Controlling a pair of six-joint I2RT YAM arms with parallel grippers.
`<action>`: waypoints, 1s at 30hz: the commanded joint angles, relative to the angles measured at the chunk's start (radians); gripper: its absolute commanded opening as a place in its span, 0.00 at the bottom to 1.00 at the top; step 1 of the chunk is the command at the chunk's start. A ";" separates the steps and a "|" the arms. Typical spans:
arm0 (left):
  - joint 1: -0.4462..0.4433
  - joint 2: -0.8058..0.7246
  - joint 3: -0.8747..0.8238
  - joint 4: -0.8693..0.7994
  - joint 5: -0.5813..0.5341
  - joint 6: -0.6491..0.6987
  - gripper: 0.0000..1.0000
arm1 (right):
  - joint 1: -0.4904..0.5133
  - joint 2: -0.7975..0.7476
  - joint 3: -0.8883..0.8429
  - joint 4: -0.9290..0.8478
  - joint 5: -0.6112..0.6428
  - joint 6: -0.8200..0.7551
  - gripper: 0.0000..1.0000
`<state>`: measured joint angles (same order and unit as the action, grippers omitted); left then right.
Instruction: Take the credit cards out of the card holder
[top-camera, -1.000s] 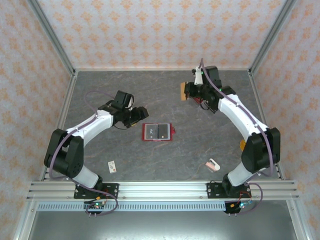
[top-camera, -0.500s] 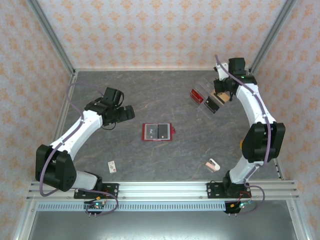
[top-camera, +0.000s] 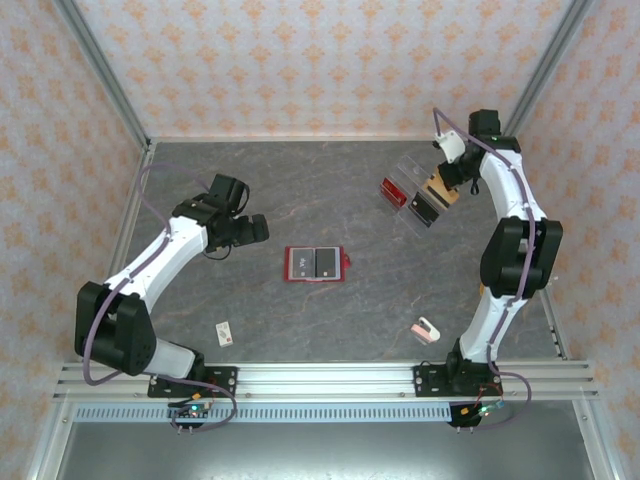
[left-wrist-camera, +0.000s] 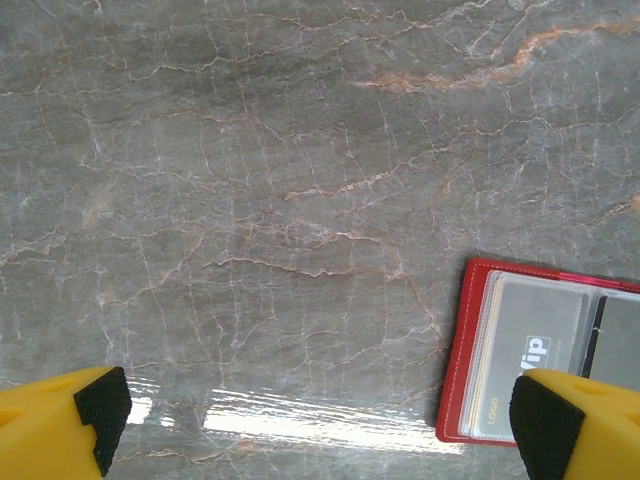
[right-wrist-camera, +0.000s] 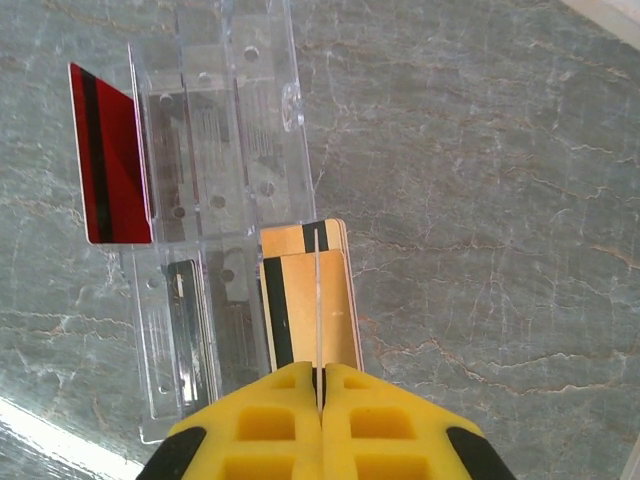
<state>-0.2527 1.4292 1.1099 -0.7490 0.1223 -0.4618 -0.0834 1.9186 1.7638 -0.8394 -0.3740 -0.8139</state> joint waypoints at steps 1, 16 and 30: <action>0.008 0.018 0.028 -0.029 0.002 0.015 1.00 | -0.007 0.034 0.058 -0.085 0.016 -0.068 0.00; 0.007 0.051 0.039 -0.038 0.021 0.005 1.00 | -0.006 0.121 0.127 -0.154 0.018 -0.075 0.15; 0.008 0.054 0.038 -0.025 0.043 -0.010 1.00 | -0.006 -0.008 0.105 -0.066 -0.016 0.052 0.23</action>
<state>-0.2527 1.4769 1.1252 -0.7551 0.1570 -0.4633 -0.0841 2.0163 1.8599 -0.9417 -0.3710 -0.8261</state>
